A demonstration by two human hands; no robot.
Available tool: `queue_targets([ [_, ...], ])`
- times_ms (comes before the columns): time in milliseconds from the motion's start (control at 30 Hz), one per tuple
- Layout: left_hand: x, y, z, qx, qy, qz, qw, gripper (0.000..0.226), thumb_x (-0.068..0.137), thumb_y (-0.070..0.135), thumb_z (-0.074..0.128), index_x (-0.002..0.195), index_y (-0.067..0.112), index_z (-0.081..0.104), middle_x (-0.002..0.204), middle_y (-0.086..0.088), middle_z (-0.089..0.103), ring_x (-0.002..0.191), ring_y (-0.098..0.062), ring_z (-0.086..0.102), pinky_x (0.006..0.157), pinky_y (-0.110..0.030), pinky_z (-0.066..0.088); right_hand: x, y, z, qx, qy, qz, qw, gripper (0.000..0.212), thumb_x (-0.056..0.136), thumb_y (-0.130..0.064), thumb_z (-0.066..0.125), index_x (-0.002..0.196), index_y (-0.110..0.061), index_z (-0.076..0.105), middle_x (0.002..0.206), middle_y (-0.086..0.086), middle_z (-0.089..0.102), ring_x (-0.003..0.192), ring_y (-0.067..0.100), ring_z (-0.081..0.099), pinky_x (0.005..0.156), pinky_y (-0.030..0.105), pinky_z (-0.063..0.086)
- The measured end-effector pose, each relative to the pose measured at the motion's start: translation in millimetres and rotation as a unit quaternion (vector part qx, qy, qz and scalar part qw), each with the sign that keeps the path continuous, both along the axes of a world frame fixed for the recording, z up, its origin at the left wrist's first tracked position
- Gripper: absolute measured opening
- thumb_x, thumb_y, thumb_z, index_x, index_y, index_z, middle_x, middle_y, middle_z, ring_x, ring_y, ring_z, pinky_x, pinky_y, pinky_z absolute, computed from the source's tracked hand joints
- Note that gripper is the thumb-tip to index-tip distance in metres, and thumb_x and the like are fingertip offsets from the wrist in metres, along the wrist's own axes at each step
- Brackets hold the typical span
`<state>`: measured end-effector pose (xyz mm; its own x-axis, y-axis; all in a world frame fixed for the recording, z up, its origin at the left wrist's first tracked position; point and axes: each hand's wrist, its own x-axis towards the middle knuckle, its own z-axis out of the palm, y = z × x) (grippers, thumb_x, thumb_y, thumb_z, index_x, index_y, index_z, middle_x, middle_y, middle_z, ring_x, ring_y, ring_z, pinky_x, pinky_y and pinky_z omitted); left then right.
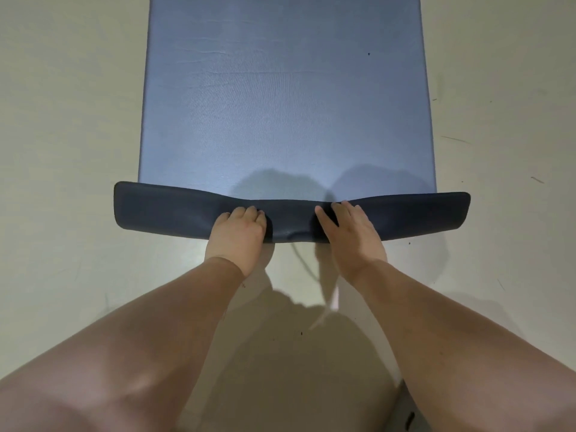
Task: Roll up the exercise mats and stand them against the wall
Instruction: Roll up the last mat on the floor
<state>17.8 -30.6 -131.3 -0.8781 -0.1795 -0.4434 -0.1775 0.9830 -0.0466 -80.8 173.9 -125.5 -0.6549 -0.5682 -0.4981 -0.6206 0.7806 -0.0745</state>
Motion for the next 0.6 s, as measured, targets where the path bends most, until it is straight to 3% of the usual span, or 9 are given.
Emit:
queue_targets([
  [100, 2.1, -0.1, -0.1, -0.014, 0.0, -0.007, 1.0, 0.061, 0.091, 0.01, 0.054, 0.151, 0.011, 0.042, 0.139, -0.004, 0.054, 0.124, -0.028, 0.049, 0.099, -0.037, 0.039, -2.7, -5.1, 0.8, 0.04, 0.013, 0.029, 0.999, 0.08, 0.1, -0.009, 0.05, 0.167, -0.022, 0.008, 0.166, 0.009, 0.024, 0.157, 0.03, 0.012, 0.13, 0.041, -0.001],
  [267, -0.5, 0.6, 4.9, -0.025, -0.014, -0.019, 0.999, 0.066, 0.091, 0.011, 0.056, 0.153, 0.012, 0.035, 0.145, -0.003, 0.048, 0.128, -0.026, 0.046, 0.104, -0.037, 0.036, -3.2, -11.9, 5.8, 0.071, 0.022, 0.065, 0.995, 0.078, 0.099, -0.014, 0.05, 0.166, -0.017, 0.009, 0.156, 0.011, 0.037, 0.15, 0.031, 0.029, 0.13, 0.044, 0.013],
  [400, -0.4, 2.5, 15.9, -0.021, -0.024, -0.014, 0.999, 0.062, 0.085, 0.008, 0.062, 0.143, 0.014, 0.044, 0.136, -0.003, 0.053, 0.122, -0.025, 0.049, 0.105, -0.035, 0.038, -0.7, -12.6, 15.4, 0.091, 0.029, 0.097, 0.991, 0.086, 0.095, -0.014, 0.058, 0.165, -0.013, 0.008, 0.153, 0.011, 0.04, 0.146, 0.029, 0.036, 0.127, 0.043, 0.019],
  [467, -1.8, 1.6, 24.1, -0.013, -0.038, -0.013, 0.999, 0.054, 0.084, 0.006, 0.06, 0.136, 0.016, 0.048, 0.13, -0.002, 0.056, 0.119, -0.024, 0.051, 0.101, -0.034, 0.039, -0.6, -14.0, 22.1, 0.081, 0.031, 0.11, 0.99, 0.081, 0.091, -0.009, 0.06, 0.161, -0.015, 0.019, 0.138, 0.006, 0.052, 0.13, 0.025, 0.05, 0.117, 0.035, 0.031],
  [533, -4.0, 0.1, 32.8, -0.006, -0.059, -0.021, 0.998, 0.049, 0.085, 0.004, 0.059, 0.132, 0.017, 0.05, 0.125, -0.003, 0.058, 0.118, -0.024, 0.051, 0.095, -0.032, 0.04, -1.7, -15.6, 29.7, 0.058, 0.018, 0.099, 0.993, 0.062, 0.09, -0.002, 0.053, 0.148, -0.018, 0.039, 0.117, 0.002, 0.06, 0.105, 0.023, 0.058, 0.098, 0.029, 0.041],
  [600, -4.5, -1.7, 41.4, -0.003, -0.083, -0.025, 0.996, 0.044, 0.085, 0.002, 0.057, 0.127, 0.017, 0.053, 0.119, -0.003, 0.06, 0.111, -0.024, 0.053, 0.086, -0.031, 0.04, -2.8, -17.8, 36.0, 0.041, -0.02, 0.074, 0.996, 0.054, 0.09, 0.001, 0.05, 0.14, -0.02, 0.047, 0.108, 0.002, 0.063, 0.095, 0.023, 0.062, 0.09, 0.03, 0.05],
])
